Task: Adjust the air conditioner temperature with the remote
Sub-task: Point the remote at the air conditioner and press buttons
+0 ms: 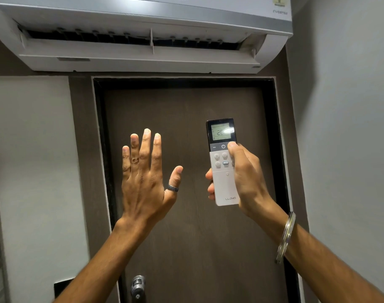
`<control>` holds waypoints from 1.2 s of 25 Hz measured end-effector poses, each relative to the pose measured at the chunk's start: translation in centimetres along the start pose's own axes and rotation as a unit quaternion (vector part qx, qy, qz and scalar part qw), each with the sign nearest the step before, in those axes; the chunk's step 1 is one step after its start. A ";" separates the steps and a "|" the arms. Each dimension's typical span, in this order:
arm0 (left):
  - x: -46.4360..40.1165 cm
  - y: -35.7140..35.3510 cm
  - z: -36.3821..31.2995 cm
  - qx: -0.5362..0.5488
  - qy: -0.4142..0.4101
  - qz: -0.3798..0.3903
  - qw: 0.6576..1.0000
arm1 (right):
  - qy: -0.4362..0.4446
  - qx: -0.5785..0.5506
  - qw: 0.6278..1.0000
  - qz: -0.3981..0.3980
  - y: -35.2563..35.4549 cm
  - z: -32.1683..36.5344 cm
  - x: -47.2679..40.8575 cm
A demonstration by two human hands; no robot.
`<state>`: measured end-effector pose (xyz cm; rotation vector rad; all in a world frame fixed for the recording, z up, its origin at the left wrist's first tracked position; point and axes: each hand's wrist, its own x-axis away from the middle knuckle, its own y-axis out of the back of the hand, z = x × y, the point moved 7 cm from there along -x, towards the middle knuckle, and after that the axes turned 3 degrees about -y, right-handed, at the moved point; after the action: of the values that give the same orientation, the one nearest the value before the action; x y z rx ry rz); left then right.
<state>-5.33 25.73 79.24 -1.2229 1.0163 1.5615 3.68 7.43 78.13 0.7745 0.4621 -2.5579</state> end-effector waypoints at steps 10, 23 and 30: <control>0.1 -0.3 -0.3 0.003 0.001 0.010 1.000 | -0.007 -0.002 1.000 0.012 0.1 -0.6 -0.1; 0.0 -0.6 -0.4 0.001 -0.003 0.000 1.000 | -0.002 -0.003 1.000 0.024 0.4 -0.9 -0.5; -0.1 -0.6 -0.3 -0.002 -0.003 0.001 1.000 | 0.004 -0.010 1.000 0.017 0.6 -0.9 -0.5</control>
<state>-4.63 25.61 79.20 -1.2194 1.0117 1.5693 4.76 7.43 77.65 0.7793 0.4722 -2.5150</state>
